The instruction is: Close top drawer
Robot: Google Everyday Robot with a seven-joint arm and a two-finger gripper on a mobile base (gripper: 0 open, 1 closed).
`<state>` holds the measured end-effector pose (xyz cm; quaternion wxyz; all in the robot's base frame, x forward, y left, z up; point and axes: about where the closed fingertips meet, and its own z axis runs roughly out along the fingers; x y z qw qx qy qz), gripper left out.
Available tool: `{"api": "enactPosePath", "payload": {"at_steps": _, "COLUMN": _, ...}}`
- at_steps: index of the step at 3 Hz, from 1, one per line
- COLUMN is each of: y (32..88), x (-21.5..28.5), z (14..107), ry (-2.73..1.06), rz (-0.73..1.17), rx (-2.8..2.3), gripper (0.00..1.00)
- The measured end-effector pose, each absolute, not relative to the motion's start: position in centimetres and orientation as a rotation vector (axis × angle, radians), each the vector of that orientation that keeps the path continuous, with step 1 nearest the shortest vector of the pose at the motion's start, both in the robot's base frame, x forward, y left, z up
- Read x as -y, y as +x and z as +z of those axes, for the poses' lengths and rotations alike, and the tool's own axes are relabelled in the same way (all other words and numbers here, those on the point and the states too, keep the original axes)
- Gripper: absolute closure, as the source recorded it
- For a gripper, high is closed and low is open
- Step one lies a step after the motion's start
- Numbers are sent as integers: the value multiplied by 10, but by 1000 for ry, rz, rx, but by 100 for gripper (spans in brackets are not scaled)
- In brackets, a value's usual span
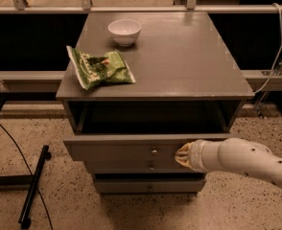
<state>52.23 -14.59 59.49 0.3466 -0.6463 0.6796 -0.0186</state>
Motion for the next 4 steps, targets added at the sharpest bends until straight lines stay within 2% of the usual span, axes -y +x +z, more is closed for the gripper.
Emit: {"api": "enactPosePath", "payload": {"at_steps": 4, "y": 587, "x": 158, "z": 588, "ry": -1621, "rz": -84, "rx": -1672, "gripper": 100}}
